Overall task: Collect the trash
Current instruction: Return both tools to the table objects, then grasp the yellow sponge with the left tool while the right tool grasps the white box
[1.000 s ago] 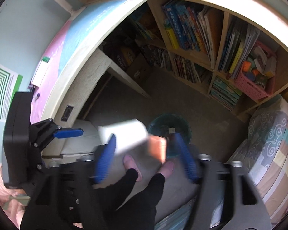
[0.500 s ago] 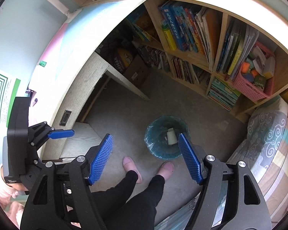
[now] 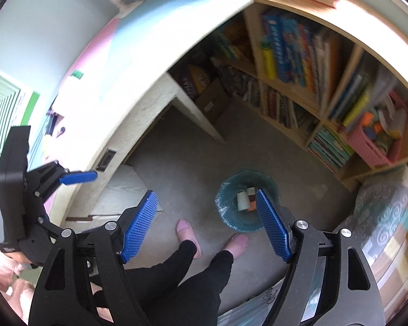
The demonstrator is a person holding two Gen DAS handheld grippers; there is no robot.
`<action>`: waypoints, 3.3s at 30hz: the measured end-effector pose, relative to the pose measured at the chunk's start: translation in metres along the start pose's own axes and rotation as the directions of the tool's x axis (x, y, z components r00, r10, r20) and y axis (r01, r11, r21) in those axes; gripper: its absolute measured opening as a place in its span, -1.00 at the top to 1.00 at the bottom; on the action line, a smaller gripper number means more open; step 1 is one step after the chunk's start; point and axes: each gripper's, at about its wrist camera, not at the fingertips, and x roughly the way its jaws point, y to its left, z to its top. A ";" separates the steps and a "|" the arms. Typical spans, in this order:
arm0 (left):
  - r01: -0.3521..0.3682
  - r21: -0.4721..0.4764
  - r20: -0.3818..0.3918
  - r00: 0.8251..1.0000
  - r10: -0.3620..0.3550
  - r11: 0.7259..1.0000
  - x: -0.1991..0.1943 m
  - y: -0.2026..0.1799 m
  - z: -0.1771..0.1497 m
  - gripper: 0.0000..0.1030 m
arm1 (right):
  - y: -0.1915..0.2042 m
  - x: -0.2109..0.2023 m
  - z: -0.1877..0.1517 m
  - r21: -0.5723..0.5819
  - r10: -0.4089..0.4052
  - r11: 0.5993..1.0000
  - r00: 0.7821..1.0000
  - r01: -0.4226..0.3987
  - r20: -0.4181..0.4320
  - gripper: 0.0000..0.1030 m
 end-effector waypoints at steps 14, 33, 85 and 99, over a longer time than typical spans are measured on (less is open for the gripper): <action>-0.089 -0.317 0.029 0.994 0.103 0.944 -0.037 0.120 -0.079 -0.77 | 0.129 0.029 0.046 -0.291 0.061 0.954 0.998 -0.067 -0.031 -0.66; -0.206 -0.565 0.014 0.966 0.258 0.799 -0.079 0.263 -0.193 -0.86 | 0.297 0.069 0.077 -0.581 0.047 0.810 0.997 -0.077 -0.066 -0.74; -0.161 -0.876 -0.114 0.985 0.128 0.455 -0.004 0.445 -0.156 -0.87 | 0.469 0.245 0.184 -0.950 -0.109 -0.241 0.978 -0.197 -0.176 -0.86; -0.114 -0.886 -0.054 0.988 0.145 0.450 -0.028 0.422 -0.169 -0.46 | 0.474 0.223 0.193 -0.934 -0.112 -0.011 0.929 -0.357 -0.353 0.01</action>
